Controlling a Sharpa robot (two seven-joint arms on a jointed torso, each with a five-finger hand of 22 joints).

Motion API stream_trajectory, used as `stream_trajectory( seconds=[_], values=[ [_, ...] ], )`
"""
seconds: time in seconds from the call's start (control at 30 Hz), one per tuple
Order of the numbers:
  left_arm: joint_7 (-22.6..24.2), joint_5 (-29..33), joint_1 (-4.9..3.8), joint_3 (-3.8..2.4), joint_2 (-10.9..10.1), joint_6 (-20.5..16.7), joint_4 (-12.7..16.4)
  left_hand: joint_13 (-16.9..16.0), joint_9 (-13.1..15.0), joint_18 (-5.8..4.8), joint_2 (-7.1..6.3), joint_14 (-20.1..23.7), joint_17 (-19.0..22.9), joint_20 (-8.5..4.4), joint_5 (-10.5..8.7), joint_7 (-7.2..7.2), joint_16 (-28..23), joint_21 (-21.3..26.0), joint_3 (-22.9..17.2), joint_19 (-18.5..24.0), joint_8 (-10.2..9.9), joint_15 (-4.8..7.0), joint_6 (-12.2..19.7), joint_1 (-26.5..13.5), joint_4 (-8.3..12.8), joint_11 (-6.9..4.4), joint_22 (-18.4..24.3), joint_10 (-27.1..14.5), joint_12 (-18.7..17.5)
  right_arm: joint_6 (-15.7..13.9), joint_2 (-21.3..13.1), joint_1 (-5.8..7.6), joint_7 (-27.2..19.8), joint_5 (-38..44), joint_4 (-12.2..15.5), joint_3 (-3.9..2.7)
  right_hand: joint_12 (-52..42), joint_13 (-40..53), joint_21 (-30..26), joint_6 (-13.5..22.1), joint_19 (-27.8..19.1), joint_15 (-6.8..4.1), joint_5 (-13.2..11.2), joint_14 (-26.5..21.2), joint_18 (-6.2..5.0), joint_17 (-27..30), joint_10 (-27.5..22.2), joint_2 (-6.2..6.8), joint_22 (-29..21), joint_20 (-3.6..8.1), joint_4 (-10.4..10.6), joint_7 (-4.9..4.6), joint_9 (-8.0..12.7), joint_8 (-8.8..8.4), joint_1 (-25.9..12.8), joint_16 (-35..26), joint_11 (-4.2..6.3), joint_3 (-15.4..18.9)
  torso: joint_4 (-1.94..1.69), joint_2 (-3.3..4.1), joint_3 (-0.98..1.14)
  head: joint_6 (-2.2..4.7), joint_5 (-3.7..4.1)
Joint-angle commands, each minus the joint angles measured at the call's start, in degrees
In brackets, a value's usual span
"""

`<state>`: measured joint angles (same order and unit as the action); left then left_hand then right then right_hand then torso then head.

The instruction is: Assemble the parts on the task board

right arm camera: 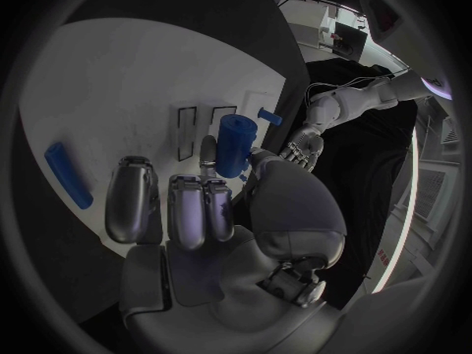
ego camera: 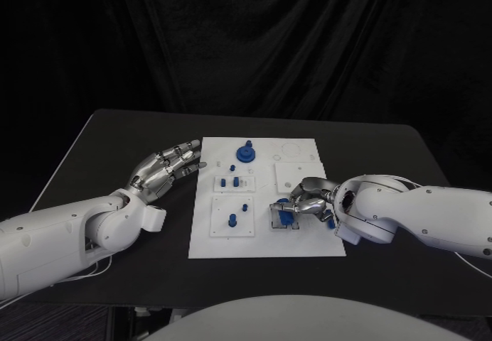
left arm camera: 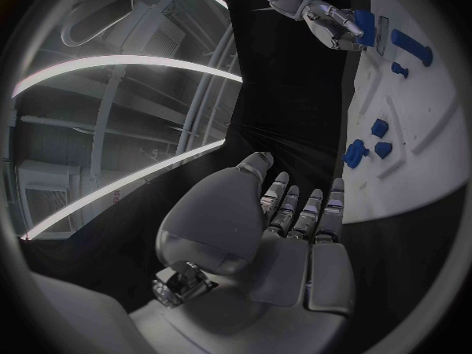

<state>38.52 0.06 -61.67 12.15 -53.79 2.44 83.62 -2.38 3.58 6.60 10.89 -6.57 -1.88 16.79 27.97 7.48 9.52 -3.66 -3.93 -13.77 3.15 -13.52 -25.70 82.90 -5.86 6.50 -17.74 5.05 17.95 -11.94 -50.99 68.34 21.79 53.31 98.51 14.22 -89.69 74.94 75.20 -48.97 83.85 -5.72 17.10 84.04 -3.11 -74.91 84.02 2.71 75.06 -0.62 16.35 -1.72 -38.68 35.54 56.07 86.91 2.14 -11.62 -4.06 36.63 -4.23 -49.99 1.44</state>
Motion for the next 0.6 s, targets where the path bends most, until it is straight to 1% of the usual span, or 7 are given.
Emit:
stream_trajectory(
  seconds=[0.03, 0.27, 0.3, 0.4, 0.47, 0.5, 0.6],
  values=[
    [0.4, 0.3, 0.14, -0.05, 0.2, 0.9, 0.0, 0.0, 0.0, -0.43, 0.1, 0.1, -0.1, -0.04, 0.36, -0.01, 0.2, -0.2, -0.5, -0.3, 0.2, -0.27, 0.2, -0.5, -0.1, 0.48, 0.1, 0.0, 0.2, 1.5, 0.1, -0.14, 1.6, 1.5, 0.0, -0.01, -0.3, 15.1, -0.3, -0.1, 0.9, 0.39, -0.8, 4.8, -0.45, -9.6, 6.0, -0.1, 10.2, -0.38, 0.0, -0.51, 0.1, -0.23, -0.5, -0.3, -0.34, 0.6, -0.04, -0.03, 0.03, -0.01, 0.08],
    [0.3, 0.3, 0.27, -0.05, 0.3, 1.0, -0.1, 0.0, 0.0, -0.44, 0.12, 0.1, -0.1, -0.04, 0.37, 0.0, 0.2, -0.2, -0.5, -0.3, 0.2, -0.27, 0.2, -0.5, -0.1, 0.48, 0.1, 0.0, 0.2, 1.7, 0.3, -0.15, 2.0, 1.7, -0.3, -0.02, -0.3, 15.1, -0.8, -0.1, 0.7, 0.45, -7.7, 4.8, -0.55, -9.4, 6.0, -1.32, 10.1, -0.42, 0.3, -0.57, 0.1, -0.59, -4.1, -0.5, -0.39, 4.0, 0.12, -0.09, 0.05, -0.01, -0.05],
    [0.3, 0.3, 0.28, -0.05, 0.3, 1.0, -0.1, 0.0, 0.0, -0.44, 0.12, 0.1, -0.1, -0.04, 0.37, 0.0, 0.2, -0.2, -0.5, -0.3, 0.2, -0.27, 0.2, -0.5, -0.1, 0.48, 0.1, 0.0, 0.2, 1.7, 0.3, -0.15, 2.0, 1.7, -0.3, -0.02, -0.3, 15.1, -1.1, 0.0, 0.7, 0.49, -9.5, 4.7, -0.6, -9.2, 6.0, -1.76, 10.0, -0.46, 0.4, -0.62, 0.1, -0.67, -5.4, -0.6, -0.44, 4.9, 0.14, -0.09, 0.07, -0.01, -0.07],
    [0.2, 0.3, 0.34, -0.05, 0.3, 1.1, -0.1, 0.0, 0.0, -0.44, 0.12, 0.1, -0.1, -0.04, 0.37, 0.0, 0.2, -0.2, -0.5, -0.3, 0.2, -0.27, 0.2, -0.5, -0.1, 0.48, 0.1, 0.0, 0.2, 1.6, 0.4, -0.15, 2.1, 1.7, -0.5, -0.02, -0.3, 15.1, -1.4, 0.1, 0.6, 0.56, -11.8, 4.7, -0.66, -9.1, 6.0, -2.65, 9.9, -0.53, 0.5, -0.69, 0.0, -0.72, -8.1, -0.7, -0.5, 6.7, 0.17, -0.07, 0.06, -0.01, -0.23],
    [0.1, 0.3, 0.37, -0.05, 0.2, 1.1, -0.1, 0.0, 0.0, -0.44, 0.12, 0.1, -0.1, -0.04, 0.37, 0.0, 0.2, -0.2, -0.5, -0.3, 0.2, -0.27, 0.2, -0.5, -0.1, 0.48, 0.1, 0.0, 0.2, 1.6, 0.5, -0.16, 2.0, 1.7, -0.6, -0.02, -0.3, 15.1, -1.5, 0.1, 0.5, 0.57, -11.5, 4.7, -0.69, -9.0, 6.0, -3.02, 9.9, -0.54, 0.5, -0.71, -0.1, -0.72, -9.1, -0.7, -0.51, 7.5, 0.16, -0.06, 0.06, -0.01, -0.28],
    [0.1, 0.3, 0.38, -0.05, 0.2, 1.1, -0.1, 0.0, 0.0, -0.44, 0.12, 0.1, -0.1, -0.04, 0.37, 0.0, 0.2, -0.2, -0.5, -0.3, 0.2, -0.27, 0.2, -0.5, -0.1, 0.48, 0.1, 0.0, 0.2, 1.5, 0.5, -0.16, 2.0, 1.7, -0.6, -0.02, -0.3, 15.1, -1.7, 0.2, 0.5, 0.55, -8.8, 4.6, -0.72, -8.9, 6.0, -3.14, 9.8, -0.53, 0.4, -0.69, -0.1, -0.72, -10.1, -0.8, -0.52, 8.8, 0.14, -0.06, 0.05, -0.01, -0.3],
    [0.1, 0.3, 0.43, -0.05, 0.2, 1.1, -0.1, 0.0, 0.0, -0.44, 0.12, 0.1, -0.1, -0.04, 0.37, 0.0, 0.2, -0.2, -0.5, -0.3, 0.2, -0.27, 0.2, -0.5, -0.1, 0.48, 0.1, 0.0, 0.2, 1.4, 0.5, -0.17, 1.9, 1.7, -0.6, -0.02, -0.3, 15.1, -2.2, 0.2, 0.3, 0.57, -8.6, 4.6, -0.81, -8.6, 6.0, -3.39, 9.7, -0.54, 0.5, -0.71, -0.2, -0.72, -10.7, -1.0, -0.52, 9.9, 0.09, -0.03, 0.05, -0.01, -0.33]
  ],
)
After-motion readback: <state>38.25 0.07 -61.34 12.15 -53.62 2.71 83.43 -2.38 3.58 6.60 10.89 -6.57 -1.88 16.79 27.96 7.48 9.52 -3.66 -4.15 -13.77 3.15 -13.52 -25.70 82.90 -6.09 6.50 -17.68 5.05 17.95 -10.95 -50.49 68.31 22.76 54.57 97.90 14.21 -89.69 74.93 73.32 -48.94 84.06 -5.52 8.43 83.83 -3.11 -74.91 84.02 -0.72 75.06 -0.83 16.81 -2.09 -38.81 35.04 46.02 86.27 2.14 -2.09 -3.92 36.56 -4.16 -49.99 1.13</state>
